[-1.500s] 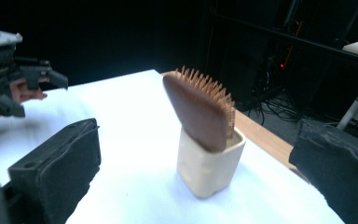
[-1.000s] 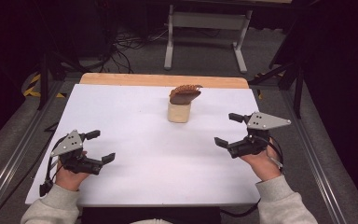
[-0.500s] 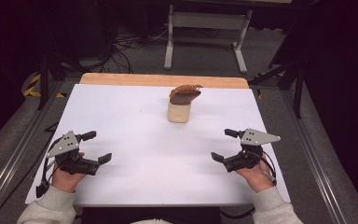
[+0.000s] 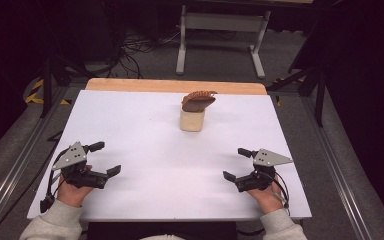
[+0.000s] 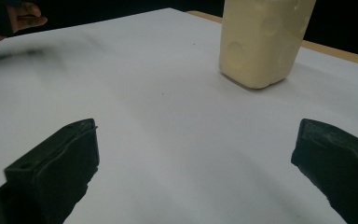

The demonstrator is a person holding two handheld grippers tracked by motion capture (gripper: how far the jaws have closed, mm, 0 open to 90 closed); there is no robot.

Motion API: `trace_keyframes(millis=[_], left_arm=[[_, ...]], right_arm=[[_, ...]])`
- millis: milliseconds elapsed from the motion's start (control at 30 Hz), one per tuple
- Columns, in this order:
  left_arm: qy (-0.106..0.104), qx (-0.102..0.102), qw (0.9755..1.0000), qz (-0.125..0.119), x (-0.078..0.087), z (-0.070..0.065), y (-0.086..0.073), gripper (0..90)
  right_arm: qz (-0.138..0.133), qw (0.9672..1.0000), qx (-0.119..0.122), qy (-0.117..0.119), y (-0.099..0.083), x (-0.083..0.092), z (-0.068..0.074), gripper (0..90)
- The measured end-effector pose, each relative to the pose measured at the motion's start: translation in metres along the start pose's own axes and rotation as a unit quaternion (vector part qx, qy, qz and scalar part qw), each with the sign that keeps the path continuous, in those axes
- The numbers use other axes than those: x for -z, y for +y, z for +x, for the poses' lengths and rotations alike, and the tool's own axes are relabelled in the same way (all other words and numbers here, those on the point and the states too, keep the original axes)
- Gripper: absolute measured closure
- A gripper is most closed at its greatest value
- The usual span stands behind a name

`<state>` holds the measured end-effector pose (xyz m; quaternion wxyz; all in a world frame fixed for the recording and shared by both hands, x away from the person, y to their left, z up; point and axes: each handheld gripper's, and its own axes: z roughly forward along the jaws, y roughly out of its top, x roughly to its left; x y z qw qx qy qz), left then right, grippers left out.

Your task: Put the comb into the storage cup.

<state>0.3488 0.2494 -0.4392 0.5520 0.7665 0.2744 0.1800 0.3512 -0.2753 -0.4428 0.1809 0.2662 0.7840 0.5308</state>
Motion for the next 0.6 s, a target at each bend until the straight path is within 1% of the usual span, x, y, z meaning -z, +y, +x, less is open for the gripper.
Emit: trace_keyframes(millis=[33, 67, 100, 133, 167, 233, 300, 367, 400, 433, 600], left_arm=[[-0.001, 0.005, 1.0, -0.001, 0.0, -0.001, -0.001, 0.3], [0.002, 0.001, 1.0, -0.003, 0.0, 0.0, -0.002, 0.3], [0.003, 0.001, 1.0, -0.004, -0.001, 0.0, -0.003, 0.3], [0.009, 0.005, 0.9999, -0.007, -0.001, 0.0, -0.004, 0.2], [0.014, 0.002, 0.9999, -0.008, -0.001, 0.0, -0.005, 0.2], [0.019, 0.004, 0.9998, -0.006, -0.002, -0.001, -0.007, 0.2], [0.019, 0.003, 0.9998, -0.005, -0.003, 0.0, -0.007, 0.3], [0.017, 0.009, 0.9998, -0.005, -0.003, 0.0, -0.008, 0.2], [0.018, 0.008, 0.9998, -0.005, -0.003, 0.001, -0.009, 0.2], [0.017, 0.014, 0.9997, -0.007, -0.003, 0.0, -0.009, 0.2], [0.012, 0.017, 0.9997, -0.008, -0.003, 0.002, -0.009, 0.2]], right_arm=[[0.0, 1.0, 0.0, -0.006, -0.002, 0.0, 0.0, 0.5], [-0.002, 1.0, -0.001, -0.009, -0.004, -0.001, 0.001, 0.5], [-0.005, 0.9999, -0.003, -0.014, -0.006, -0.001, 0.001, 0.3], [-0.01, 0.9998, -0.006, -0.014, -0.009, -0.001, 0.001, 0.1], [-0.011, 0.9997, -0.01, -0.021, -0.011, -0.001, 0.0, 0.1], [-0.01, 0.9995, -0.016, -0.027, -0.014, -0.001, -0.001, 0.1], [-0.009, 0.9995, -0.016, -0.027, -0.014, -0.001, -0.002, 0.1], [-0.012, 0.9995, -0.017, -0.024, -0.014, -0.001, -0.001, 0.1], [-0.012, 0.9995, -0.018, -0.022, -0.014, -0.001, -0.001, 0.1], [-0.012, 0.9996, -0.016, -0.023, -0.014, -0.001, -0.001, 0.1], [-0.011, 0.9997, -0.012, -0.019, -0.014, 0.0, 0.0, 0.2]])
